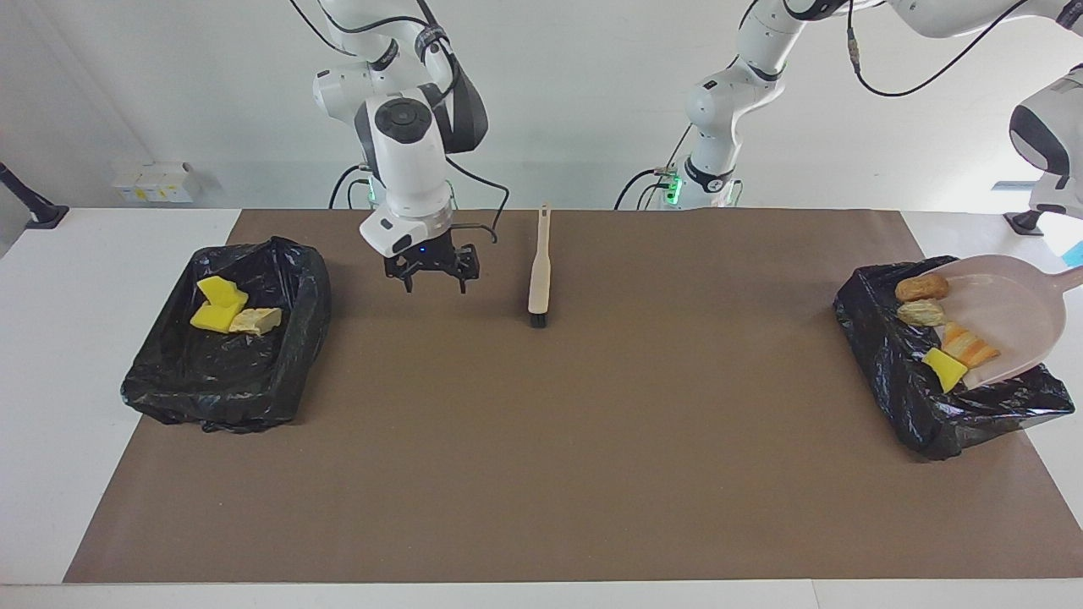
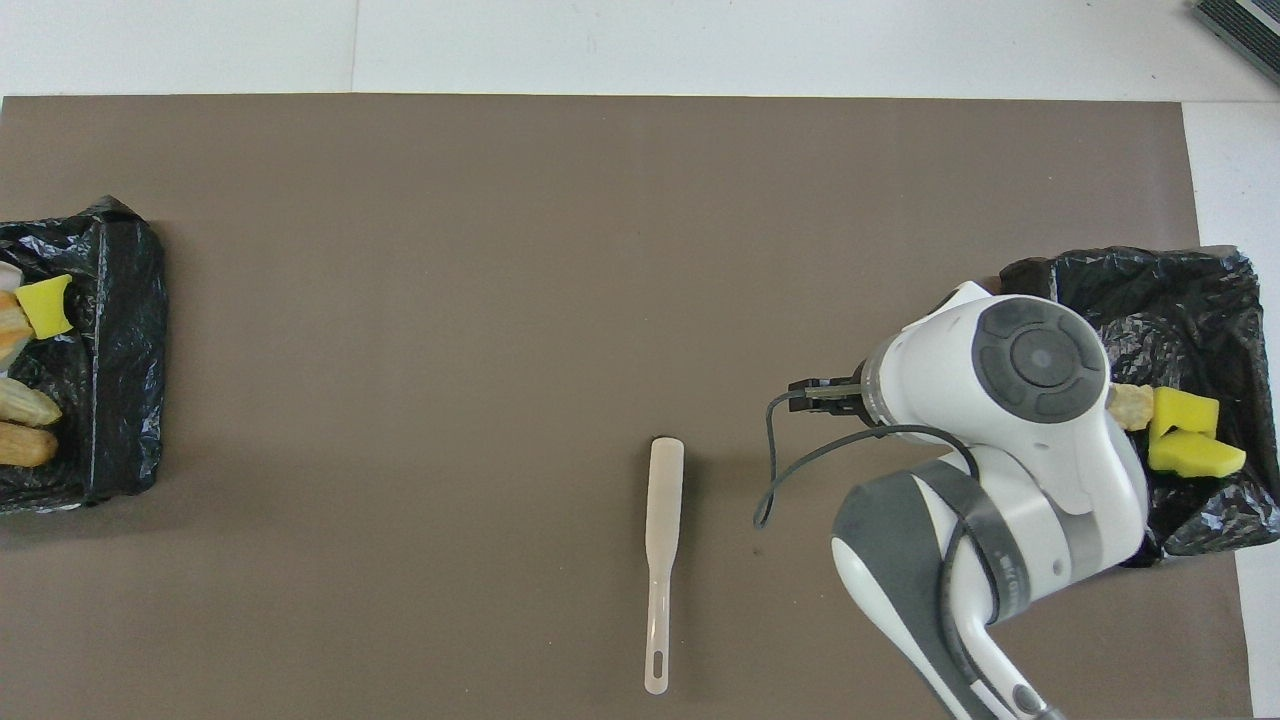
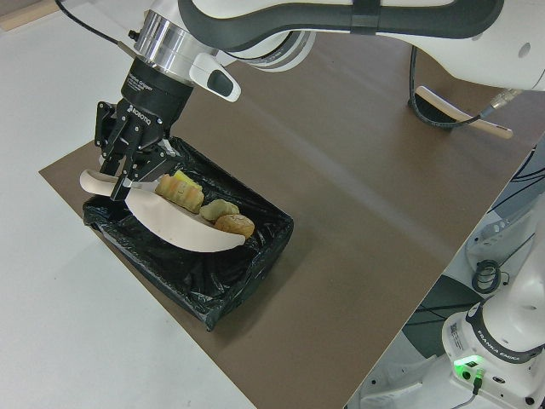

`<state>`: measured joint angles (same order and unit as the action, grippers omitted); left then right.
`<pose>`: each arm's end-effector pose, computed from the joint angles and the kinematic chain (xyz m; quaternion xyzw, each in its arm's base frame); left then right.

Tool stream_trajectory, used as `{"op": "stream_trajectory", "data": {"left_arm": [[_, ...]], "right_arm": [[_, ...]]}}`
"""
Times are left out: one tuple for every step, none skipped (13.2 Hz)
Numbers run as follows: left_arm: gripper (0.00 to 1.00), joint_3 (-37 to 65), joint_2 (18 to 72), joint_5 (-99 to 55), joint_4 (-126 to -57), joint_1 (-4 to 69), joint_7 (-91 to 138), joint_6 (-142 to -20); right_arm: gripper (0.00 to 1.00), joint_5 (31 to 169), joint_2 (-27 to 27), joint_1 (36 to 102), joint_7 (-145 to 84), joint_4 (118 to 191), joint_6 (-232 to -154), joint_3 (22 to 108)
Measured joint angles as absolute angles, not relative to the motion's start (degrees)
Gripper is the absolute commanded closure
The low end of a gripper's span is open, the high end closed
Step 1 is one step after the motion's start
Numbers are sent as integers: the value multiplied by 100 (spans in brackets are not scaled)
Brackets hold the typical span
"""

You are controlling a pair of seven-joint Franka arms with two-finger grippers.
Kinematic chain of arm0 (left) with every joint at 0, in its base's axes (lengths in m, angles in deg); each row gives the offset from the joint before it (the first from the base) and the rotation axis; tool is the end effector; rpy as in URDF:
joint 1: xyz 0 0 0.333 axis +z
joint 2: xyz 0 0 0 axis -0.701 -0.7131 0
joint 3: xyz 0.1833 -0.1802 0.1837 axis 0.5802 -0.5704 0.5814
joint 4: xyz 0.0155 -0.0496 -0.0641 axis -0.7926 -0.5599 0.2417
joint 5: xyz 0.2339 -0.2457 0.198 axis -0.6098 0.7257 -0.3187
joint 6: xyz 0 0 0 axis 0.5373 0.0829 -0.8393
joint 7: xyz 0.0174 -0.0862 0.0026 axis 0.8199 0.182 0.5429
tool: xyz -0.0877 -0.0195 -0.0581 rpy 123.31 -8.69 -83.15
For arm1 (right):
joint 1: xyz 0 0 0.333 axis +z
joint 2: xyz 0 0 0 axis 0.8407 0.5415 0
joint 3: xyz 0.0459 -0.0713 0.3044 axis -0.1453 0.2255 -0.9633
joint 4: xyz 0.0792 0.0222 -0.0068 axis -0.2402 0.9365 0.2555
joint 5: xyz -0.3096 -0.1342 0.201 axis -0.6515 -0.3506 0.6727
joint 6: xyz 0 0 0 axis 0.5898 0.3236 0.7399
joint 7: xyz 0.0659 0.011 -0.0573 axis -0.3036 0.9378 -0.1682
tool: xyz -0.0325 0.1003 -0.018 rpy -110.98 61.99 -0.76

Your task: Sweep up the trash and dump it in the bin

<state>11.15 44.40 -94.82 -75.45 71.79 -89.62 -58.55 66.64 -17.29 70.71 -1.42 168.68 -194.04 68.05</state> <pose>0.5819 0.2763 0.5556 -0.6345 0.6710 0.2668 0.2757 0.5206 0.1635 0.4522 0.9995 -0.0160 0.0239 0.0162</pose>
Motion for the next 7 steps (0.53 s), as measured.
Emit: {"op": "stream_trajectory", "data": {"left_arm": [[100,1106,4514,-9692,-7545,7174,-8955,-5861],[100,1088,4580,-9892,-7544,7142,-8902,-5864],[100,1082,4654,-10132,-7543,7066,-8819,-5863],[100,1074,4731,-10379,-7541,6950,-8763,-5844],[100,1068,4820,-10583,-7540,6783,-8705,-5721],[100,1062,4899,-10813,-7540,6594,-8581,-5492],[100,1053,4972,-11106,-7540,6368,-8374,-5207]], "right_arm": [[0,6658,-1822,6908,-294,16843,-19398,6807],[0,6657,-1904,6755,-427,16827,-19393,6811],[0,6656,-1962,6635,-493,16795,-19368,6814],[0,6651,-1995,6544,-513,16714,-19256,6814],[0,6646,-2004,6479,-515,16581,-19090,6814],[0,6642,-2004,6435,-525,16432,-18933,6813],[0,6639,-2004,6396,-594,16282,-18799,6813]]}}
